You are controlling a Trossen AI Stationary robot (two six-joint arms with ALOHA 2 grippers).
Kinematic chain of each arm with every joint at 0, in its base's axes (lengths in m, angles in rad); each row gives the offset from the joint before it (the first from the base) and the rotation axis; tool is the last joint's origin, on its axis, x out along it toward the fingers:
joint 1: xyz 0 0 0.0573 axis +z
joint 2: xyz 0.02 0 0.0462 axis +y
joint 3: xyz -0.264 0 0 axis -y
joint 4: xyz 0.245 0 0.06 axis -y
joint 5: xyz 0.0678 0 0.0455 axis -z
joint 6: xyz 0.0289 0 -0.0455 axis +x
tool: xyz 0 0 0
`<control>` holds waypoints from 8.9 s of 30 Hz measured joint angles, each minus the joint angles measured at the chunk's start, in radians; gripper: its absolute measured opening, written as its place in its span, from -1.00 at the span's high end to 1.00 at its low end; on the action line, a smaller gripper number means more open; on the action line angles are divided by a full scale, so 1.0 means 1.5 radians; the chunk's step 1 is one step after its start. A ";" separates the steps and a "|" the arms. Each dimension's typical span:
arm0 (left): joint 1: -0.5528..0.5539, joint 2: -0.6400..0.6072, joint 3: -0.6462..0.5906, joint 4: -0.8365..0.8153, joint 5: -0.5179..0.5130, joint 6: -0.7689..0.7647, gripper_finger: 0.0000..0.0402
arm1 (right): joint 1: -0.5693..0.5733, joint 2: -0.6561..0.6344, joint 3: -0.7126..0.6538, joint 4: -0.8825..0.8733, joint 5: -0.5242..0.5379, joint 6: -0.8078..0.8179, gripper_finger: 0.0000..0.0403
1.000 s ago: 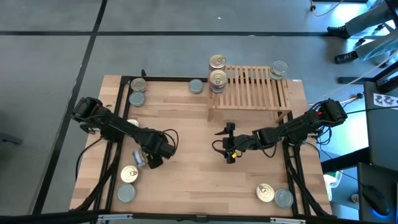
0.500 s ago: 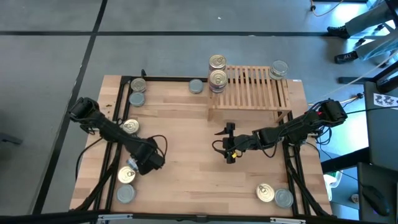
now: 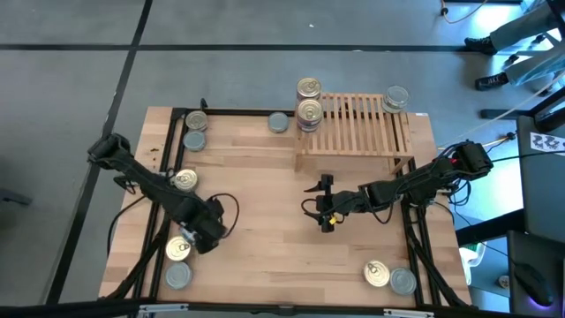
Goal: Stack canned seafood by type on shelf
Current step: Put the blue-pink tuna can on the shelf aligned with the other blue-pink tuna can
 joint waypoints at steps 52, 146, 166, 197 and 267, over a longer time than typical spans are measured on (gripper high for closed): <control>-0.095 0.147 -0.029 -0.010 0.056 0.416 0.26 | 0.000 0.000 0.000 0.000 0.000 -0.001 -0.71; -0.184 0.059 -0.150 -0.026 -0.106 -0.338 0.16 | 0.000 0.001 0.000 -0.003 -0.007 0.000 -0.71; -0.004 0.053 -0.009 -0.119 -0.240 -0.081 0.16 | 0.000 0.001 0.000 -0.002 -0.006 0.000 -0.71; 0.037 -0.130 -0.202 -0.173 0.027 -0.126 0.16 | 0.000 0.001 0.000 0.009 -0.013 0.000 -0.71; 0.212 0.187 0.032 0.636 -0.209 0.606 0.16 | 0.000 0.001 0.000 0.008 -0.023 0.017 -0.71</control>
